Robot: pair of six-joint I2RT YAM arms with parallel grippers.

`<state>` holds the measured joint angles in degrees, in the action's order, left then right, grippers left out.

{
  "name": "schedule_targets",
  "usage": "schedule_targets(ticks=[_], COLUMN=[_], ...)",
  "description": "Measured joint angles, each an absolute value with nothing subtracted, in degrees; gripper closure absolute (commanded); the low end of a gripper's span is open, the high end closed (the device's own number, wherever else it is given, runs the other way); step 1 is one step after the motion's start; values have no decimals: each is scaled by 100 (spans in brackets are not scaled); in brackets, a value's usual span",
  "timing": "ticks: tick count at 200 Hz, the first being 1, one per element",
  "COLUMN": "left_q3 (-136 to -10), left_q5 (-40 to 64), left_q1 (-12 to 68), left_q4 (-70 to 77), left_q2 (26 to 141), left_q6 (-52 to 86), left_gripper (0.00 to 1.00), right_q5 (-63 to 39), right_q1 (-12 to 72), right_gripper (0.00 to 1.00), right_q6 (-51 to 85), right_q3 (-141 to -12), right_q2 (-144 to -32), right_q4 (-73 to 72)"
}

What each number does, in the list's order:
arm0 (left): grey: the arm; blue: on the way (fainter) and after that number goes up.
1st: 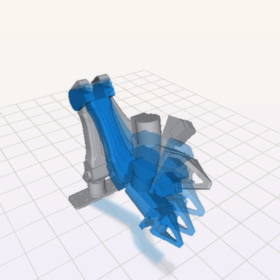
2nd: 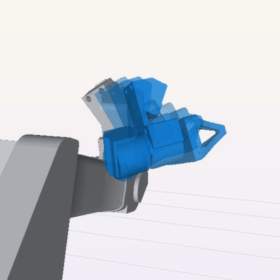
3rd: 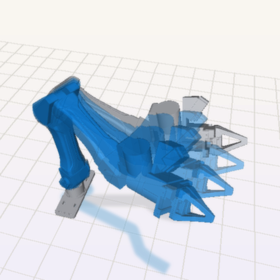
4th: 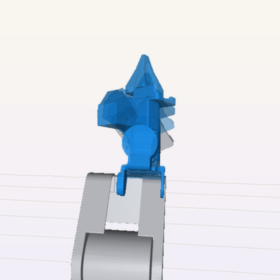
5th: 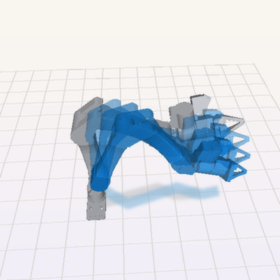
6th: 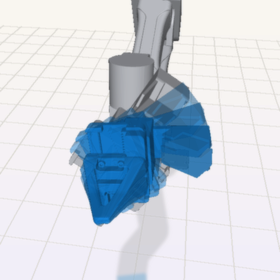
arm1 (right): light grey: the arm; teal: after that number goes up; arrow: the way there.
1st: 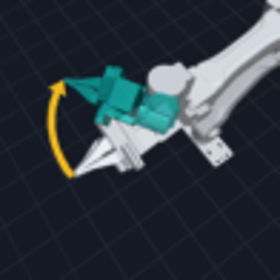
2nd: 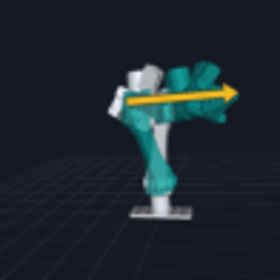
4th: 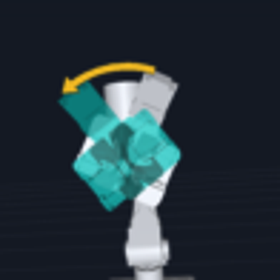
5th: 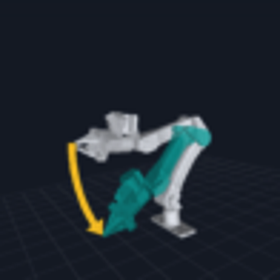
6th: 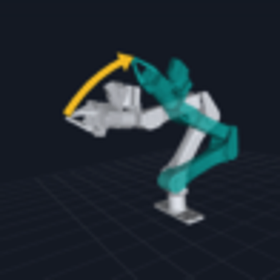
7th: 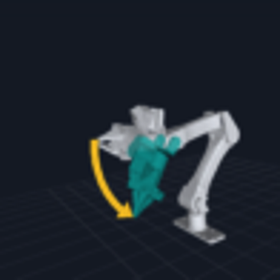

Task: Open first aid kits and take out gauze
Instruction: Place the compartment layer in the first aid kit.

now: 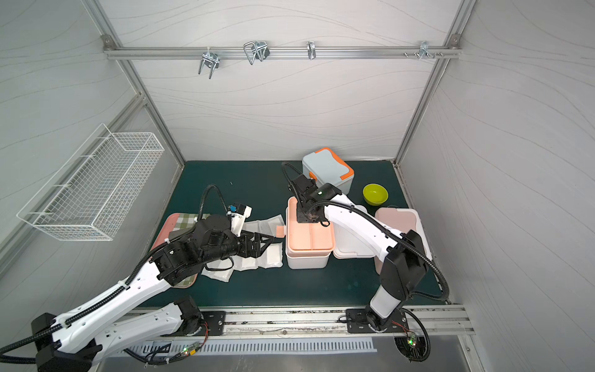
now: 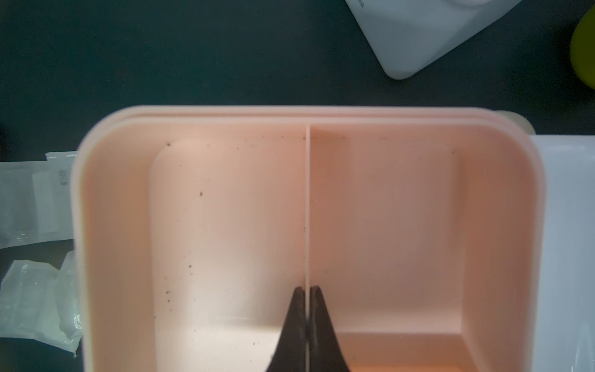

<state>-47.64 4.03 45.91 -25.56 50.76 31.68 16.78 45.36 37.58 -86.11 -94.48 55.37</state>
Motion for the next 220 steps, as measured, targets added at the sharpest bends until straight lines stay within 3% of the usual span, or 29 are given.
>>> schedule_targets(ticks=[150, 178, 205, 220], left_q3=[-4681, -4681, -4681, -4681], left_q5=[362, 362, 364, 366], left_q1=[4591, 4591, 4593, 4591], left_q4=[-2563, -2561, -2561, -2561], left_q2=[5033, 5035, 5050, 5098], left_q6=[3173, 3179, 3190, 3190], left_gripper=[1, 1, 1, 1], right_q5=[1656, 1636, 1612, 1599], right_q1=[4718, 4718, 4709, 4698], right_gripper=[100, 55, 31, 25], right_q6=[3931, 3955, 3905, 3894], right_q3=[-8785, -8726, -8608, -8501], right_q2=[-10272, -10265, -10138, -9902], right_q4=[5590, 5553, 5553, 5546])
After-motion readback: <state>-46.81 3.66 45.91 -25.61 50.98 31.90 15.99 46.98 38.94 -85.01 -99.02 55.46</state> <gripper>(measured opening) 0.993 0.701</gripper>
